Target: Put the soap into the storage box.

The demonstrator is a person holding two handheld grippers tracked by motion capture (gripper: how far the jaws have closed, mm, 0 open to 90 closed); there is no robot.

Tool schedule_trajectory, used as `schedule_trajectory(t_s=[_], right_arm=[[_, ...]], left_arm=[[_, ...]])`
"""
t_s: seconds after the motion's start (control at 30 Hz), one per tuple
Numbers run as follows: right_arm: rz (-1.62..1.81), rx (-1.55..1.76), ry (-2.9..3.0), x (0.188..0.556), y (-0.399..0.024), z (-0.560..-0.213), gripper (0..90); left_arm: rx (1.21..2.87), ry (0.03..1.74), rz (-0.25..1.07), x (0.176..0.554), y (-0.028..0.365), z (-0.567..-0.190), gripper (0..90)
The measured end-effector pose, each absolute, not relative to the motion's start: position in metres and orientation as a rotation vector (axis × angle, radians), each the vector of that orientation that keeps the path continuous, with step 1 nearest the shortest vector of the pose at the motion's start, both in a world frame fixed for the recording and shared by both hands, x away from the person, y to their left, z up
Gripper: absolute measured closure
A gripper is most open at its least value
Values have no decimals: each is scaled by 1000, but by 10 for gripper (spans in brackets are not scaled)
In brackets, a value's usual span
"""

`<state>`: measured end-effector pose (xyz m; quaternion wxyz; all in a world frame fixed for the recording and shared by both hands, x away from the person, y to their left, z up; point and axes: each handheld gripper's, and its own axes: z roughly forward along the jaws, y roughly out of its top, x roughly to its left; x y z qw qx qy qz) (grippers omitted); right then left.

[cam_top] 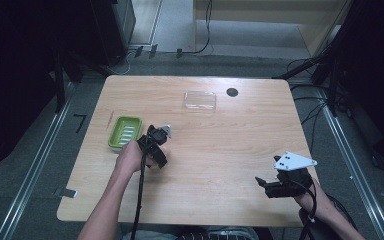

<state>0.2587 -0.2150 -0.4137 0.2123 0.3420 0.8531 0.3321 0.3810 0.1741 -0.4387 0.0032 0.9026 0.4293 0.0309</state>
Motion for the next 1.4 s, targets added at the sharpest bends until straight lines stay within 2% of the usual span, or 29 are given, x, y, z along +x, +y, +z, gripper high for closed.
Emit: schedule_trajectory(t_s=[1.4], right_arm=[[922, 949, 2369, 259, -215, -414, 134]], left_arm=[[2744, 1421, 138, 382, 205, -418, 338]])
